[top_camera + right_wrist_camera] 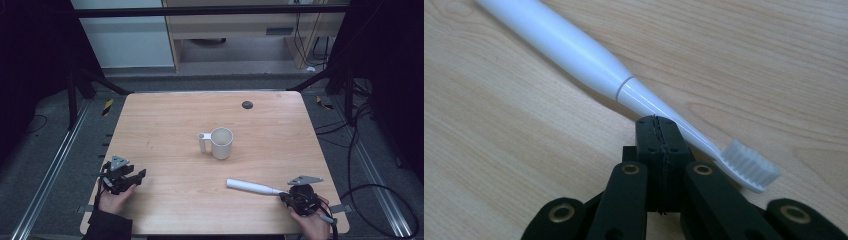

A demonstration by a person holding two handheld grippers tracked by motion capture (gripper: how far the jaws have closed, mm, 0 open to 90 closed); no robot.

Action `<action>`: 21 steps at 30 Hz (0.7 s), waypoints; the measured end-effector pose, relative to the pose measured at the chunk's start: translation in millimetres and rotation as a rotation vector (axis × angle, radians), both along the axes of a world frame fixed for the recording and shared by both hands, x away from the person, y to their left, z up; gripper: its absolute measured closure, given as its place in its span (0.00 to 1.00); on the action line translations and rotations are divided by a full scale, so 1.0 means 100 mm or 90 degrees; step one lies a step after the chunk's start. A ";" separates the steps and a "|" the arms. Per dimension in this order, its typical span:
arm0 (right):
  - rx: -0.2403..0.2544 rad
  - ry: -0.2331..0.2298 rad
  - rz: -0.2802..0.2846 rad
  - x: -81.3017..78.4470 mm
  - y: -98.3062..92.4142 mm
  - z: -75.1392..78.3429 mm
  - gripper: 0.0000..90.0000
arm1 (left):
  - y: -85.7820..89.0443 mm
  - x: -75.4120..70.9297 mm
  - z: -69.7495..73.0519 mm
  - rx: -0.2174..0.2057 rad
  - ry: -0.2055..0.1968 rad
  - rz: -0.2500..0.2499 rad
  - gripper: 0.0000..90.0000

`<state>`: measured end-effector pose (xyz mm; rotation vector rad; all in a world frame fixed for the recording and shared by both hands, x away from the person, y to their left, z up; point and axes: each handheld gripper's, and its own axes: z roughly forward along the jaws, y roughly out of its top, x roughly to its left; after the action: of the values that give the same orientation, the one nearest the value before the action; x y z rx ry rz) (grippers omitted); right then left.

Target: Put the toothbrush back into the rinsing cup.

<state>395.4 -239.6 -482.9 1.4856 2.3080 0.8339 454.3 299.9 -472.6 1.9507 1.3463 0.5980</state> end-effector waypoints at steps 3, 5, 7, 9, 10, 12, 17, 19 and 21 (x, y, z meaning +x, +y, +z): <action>0.000 -0.004 -0.006 0.03 -0.01 0.00 1.00 | 0.00 0.00 0.00 0.001 0.001 -0.001 0.52; -0.002 -0.005 -0.010 0.04 -0.01 0.00 1.00 | 0.00 0.00 0.00 0.001 0.001 -0.001 0.52; -0.005 -0.009 -0.014 0.08 -0.02 0.00 1.00 | 0.00 0.00 0.00 0.004 0.001 -0.003 0.52; -0.006 -0.010 -0.017 0.10 -0.03 -0.01 1.00 | 0.00 0.00 0.00 0.004 0.001 -0.003 0.52; -0.007 -0.010 -0.020 0.11 -0.03 -0.01 1.00 | -0.01 0.00 0.00 0.004 0.001 -0.003 0.52; -0.008 -0.013 -0.023 0.14 -0.04 -0.01 1.00 | -0.01 0.00 0.00 0.004 0.001 -0.004 0.52; -0.007 -0.015 -0.028 0.19 -0.06 -0.03 1.00 | -0.01 0.00 0.00 0.005 0.001 -0.004 0.52; -0.009 -0.017 -0.031 0.20 -0.06 -0.03 1.00 | -0.01 0.00 0.00 0.006 0.001 -0.005 0.52; -0.010 -0.020 -0.029 0.22 -0.06 -0.03 1.00 | -0.01 0.00 0.00 0.006 0.002 -0.004 0.52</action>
<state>417.1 -245.8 -486.1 1.5019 2.2444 0.8183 454.8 299.1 -472.5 1.9635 1.3402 0.5994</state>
